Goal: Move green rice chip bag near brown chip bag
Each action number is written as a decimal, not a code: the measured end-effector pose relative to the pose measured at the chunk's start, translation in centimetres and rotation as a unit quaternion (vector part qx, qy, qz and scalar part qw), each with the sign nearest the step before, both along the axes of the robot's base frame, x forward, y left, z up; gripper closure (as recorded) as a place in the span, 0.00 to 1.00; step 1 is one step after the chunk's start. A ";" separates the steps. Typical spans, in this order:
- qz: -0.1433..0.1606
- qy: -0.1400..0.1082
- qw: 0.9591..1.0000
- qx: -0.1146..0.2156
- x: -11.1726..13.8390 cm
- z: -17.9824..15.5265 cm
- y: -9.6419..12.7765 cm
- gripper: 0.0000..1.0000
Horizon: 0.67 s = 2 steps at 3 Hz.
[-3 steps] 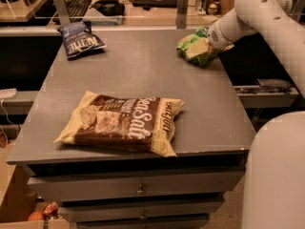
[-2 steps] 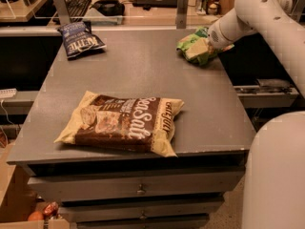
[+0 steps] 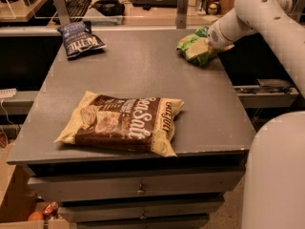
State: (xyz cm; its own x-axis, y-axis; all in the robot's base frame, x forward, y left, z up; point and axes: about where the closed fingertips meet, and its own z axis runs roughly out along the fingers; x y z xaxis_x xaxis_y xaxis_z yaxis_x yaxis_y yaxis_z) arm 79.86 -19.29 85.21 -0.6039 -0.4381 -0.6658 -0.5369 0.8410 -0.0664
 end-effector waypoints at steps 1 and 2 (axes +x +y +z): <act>0.000 0.000 1.000 0.000 0.0 0.0 0.0 0.53; 0.000 0.000 1.000 0.000 0.0 0.0 0.0 0.28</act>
Offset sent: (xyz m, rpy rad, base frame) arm 0.0000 0.0001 0.0001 0.0000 0.0002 0.0001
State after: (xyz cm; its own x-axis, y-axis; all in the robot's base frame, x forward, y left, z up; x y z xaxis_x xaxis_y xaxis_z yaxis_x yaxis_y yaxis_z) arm 79.86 -19.27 85.22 -0.6041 -0.4382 -0.6656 -0.5371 0.8409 -0.0662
